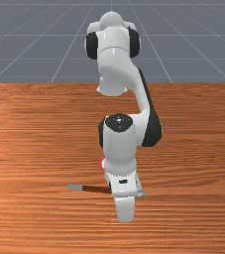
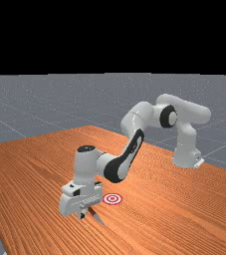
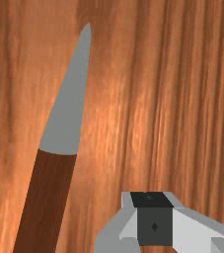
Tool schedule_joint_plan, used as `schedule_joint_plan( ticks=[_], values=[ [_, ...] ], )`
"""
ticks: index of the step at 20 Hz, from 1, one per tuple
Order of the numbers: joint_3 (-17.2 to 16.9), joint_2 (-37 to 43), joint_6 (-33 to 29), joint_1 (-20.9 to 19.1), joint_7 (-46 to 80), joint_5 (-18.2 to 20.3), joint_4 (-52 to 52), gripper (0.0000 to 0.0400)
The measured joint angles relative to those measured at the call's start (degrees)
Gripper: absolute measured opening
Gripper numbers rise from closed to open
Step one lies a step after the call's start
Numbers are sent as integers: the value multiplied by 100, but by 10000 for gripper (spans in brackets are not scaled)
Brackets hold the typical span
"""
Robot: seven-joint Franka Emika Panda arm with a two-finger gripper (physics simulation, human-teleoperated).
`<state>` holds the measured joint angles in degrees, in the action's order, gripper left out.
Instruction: Pick up the pen and put it to the marker
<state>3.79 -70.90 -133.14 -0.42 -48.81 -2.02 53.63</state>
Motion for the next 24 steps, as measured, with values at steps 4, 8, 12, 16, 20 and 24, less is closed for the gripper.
schedule_joint_plan(
  ticks=[4, 8, 12, 16, 20, 24],
  values=[
    [-152, 125, -313, -214, 316, 75, 274, 0],
    [-137, 93, -114, -210, 252, 62, 151, 0],
    [-97, 81, -92, -311, 48, 64, 115, 0],
    [-243, 207, -139, -190, 595, 95, 258, 0],
    [-198, 184, -99, 108, 697, 38, 205, 0],
    [43, -798, 118, 29, 452, 208, -1345, 20]
  ],
)
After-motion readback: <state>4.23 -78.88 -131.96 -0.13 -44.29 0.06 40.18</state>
